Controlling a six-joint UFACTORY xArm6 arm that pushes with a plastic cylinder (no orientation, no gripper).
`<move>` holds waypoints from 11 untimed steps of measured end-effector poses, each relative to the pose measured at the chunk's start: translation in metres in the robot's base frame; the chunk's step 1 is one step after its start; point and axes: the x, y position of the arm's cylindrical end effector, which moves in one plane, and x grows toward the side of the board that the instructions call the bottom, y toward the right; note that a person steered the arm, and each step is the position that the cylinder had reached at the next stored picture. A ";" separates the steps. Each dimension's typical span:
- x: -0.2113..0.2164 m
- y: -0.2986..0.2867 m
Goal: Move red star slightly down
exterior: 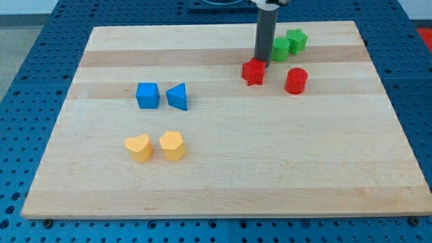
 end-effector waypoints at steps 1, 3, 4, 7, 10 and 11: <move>0.009 -0.008; 0.015 -0.014; 0.002 -0.027; 0.035 -0.027; 0.013 0.077; 0.018 0.112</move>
